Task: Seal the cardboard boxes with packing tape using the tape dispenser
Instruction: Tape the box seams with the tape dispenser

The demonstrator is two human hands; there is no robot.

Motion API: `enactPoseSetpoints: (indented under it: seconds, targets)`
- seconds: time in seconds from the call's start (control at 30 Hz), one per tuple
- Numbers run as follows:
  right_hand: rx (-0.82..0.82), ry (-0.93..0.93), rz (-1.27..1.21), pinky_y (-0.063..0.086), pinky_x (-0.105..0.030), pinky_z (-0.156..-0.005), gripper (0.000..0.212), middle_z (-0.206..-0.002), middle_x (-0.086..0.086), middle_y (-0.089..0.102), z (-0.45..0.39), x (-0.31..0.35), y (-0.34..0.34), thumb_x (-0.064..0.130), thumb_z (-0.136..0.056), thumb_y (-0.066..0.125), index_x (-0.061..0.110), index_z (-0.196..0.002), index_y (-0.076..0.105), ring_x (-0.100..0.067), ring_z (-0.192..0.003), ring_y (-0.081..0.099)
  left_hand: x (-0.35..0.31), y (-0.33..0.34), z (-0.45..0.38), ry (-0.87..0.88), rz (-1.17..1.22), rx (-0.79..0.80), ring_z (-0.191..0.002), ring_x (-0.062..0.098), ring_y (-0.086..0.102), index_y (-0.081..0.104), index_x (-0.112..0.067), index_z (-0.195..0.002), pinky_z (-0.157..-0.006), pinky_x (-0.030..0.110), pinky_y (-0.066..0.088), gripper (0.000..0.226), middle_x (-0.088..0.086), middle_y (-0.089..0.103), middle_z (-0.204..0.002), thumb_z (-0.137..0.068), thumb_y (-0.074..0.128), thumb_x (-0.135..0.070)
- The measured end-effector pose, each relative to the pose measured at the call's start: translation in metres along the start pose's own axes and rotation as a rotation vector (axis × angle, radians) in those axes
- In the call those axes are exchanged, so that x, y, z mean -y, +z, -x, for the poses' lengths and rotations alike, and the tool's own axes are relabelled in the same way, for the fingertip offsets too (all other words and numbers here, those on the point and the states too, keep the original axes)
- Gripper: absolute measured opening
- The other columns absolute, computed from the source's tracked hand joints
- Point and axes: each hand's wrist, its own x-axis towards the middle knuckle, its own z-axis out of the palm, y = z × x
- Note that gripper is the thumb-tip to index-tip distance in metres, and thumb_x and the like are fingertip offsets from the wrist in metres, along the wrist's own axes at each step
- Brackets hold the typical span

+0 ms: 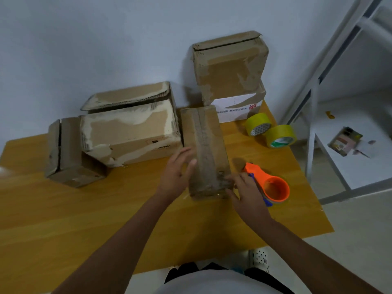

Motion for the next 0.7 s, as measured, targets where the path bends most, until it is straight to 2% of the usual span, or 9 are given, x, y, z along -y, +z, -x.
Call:
enactPoseSetpoints:
  seconds: [0.07, 0.13, 0.2, 0.27, 0.33, 0.4, 0.53, 0.6, 0.7]
  targets:
    - [0.106, -0.091, 0.039, 0.043, -0.029, -0.084, 0.02, -0.107, -0.002, 0.055, -0.004, 0.011, 0.004, 0.018, -0.093, 0.061, 0.015, -0.112, 0.061, -0.018, -0.101, 0.052, 0.011, -0.015, 0.017, -0.332, 0.262, -0.106, -0.124, 0.009, 0.051, 0.058, -0.027, -0.131, -0.093, 0.016, 0.041, 0.035, -0.013, 0.057, -0.127, -0.102, 0.045, -0.043]
    - [0.213, -0.175, 0.103, 0.042, -0.026, -0.082, 0.014, -0.104, 0.002, 0.054, -0.012, 0.021, 0.01, 0.023, -0.094, 0.058, 0.017, -0.107, 0.058, -0.014, -0.1, 0.051, 0.019, -0.016, 0.037, -0.678, 0.566, -0.117, -0.121, 0.017, 0.056, 0.06, -0.025, -0.126, -0.099, 0.032, 0.046, 0.03, -0.009, 0.061, -0.121, -0.103, 0.047, -0.04]
    - [0.255, -0.217, 0.167, 0.039, -0.023, -0.079, 0.013, -0.101, 0.007, 0.051, -0.022, 0.029, 0.017, 0.029, -0.094, 0.057, 0.021, -0.103, 0.054, -0.01, -0.097, 0.049, 0.023, -0.007, 0.055, -0.89, 0.798, -0.107, -0.123, 0.022, 0.055, 0.057, -0.011, -0.129, -0.109, 0.041, 0.042, 0.037, 0.003, 0.059, -0.129, -0.104, 0.046, -0.035]
    - [0.276, -0.216, 0.216, 0.037, -0.021, -0.078, 0.015, -0.098, 0.011, 0.047, -0.03, 0.033, 0.022, 0.034, -0.093, 0.059, 0.024, -0.1, 0.05, -0.007, -0.093, 0.047, 0.018, 0.004, 0.067, -1.003, 1.012, -0.093, -0.125, 0.025, 0.055, 0.054, -0.001, -0.131, -0.112, 0.042, 0.039, 0.044, 0.008, 0.059, -0.129, -0.104, 0.043, -0.035]
    - [0.294, -0.218, 0.263, 0.039, -0.023, -0.078, 0.018, -0.095, 0.011, 0.046, -0.036, 0.034, 0.026, 0.036, -0.092, 0.06, 0.025, -0.096, 0.047, -0.008, -0.092, 0.048, 0.011, 0.011, 0.074, -1.03, 1.164, -0.053, -0.121, 0.023, 0.057, 0.055, -0.004, -0.126, -0.113, 0.04, 0.039, 0.046, 0.005, 0.063, -0.12, -0.104, 0.04, -0.041]
    - [0.3, -0.213, 0.298, 0.042, -0.025, -0.077, 0.021, -0.094, 0.011, 0.049, -0.039, 0.034, 0.03, 0.039, -0.091, 0.06, 0.027, -0.092, 0.043, -0.009, -0.091, 0.049, 0.008, 0.014, 0.078, -0.984, 1.215, -0.033, -0.112, 0.018, 0.061, 0.06, -0.008, -0.115, -0.109, 0.037, 0.042, 0.04, 0.001, 0.066, -0.114, -0.103, 0.041, -0.042]
    - [0.262, -0.237, 0.391, 0.041, -0.026, -0.07, 0.029, -0.087, 0.012, 0.047, -0.042, 0.033, 0.038, 0.047, -0.088, 0.06, 0.028, -0.088, 0.038, -0.009, -0.083, 0.049, 0.01, 0.015, 0.083, -0.828, 1.095, -0.067, -0.099, 0.021, 0.058, 0.067, -0.013, -0.094, -0.096, 0.037, 0.046, 0.018, 0.005, 0.062, -0.098, -0.1, 0.055, -0.025]
    - [0.229, -0.248, 0.432, 0.038, -0.024, -0.065, 0.031, -0.085, 0.013, 0.046, -0.042, 0.032, 0.041, 0.05, -0.087, 0.06, 0.028, -0.087, 0.038, -0.007, -0.078, 0.047, 0.011, 0.018, 0.086, -0.784, 1.036, -0.114, -0.092, 0.019, 0.06, 0.067, -0.016, -0.086, -0.089, 0.034, 0.05, 0.015, 0.001, 0.065, -0.088, -0.098, 0.059, -0.021]
    - [0.211, -0.287, 0.475, 0.043, -0.024, -0.065, 0.031, -0.087, 0.011, 0.049, -0.041, 0.029, 0.044, 0.052, -0.088, 0.057, 0.028, -0.088, 0.037, -0.008, -0.079, 0.05, 0.01, 0.024, 0.09, -0.745, 0.973, -0.2, -0.086, 0.015, 0.063, 0.069, -0.021, -0.08, -0.084, 0.034, 0.055, 0.019, -0.004, 0.069, -0.082, -0.097, 0.062, -0.023]
